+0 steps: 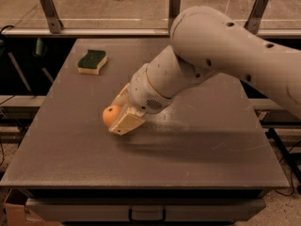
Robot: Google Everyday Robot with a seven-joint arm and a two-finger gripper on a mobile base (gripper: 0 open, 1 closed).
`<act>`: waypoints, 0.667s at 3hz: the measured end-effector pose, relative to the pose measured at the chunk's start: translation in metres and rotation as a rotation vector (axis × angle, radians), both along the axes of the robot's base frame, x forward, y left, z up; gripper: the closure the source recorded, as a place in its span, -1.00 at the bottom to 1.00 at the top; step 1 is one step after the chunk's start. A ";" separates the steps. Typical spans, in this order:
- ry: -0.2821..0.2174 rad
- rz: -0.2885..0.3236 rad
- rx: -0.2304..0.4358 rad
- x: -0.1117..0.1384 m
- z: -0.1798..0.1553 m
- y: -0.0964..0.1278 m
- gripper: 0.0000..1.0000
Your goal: Move orange near sponge
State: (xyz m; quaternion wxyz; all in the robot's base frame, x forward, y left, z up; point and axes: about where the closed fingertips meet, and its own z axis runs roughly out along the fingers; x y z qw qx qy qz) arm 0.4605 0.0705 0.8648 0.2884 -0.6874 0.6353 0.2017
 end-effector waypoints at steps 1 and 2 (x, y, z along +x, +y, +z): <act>0.000 0.000 0.000 0.000 0.000 0.000 1.00; -0.043 -0.013 0.009 0.017 -0.002 0.002 1.00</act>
Offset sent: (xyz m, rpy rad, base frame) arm 0.0473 0.0021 -0.0073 0.0270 -0.1089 -0.0416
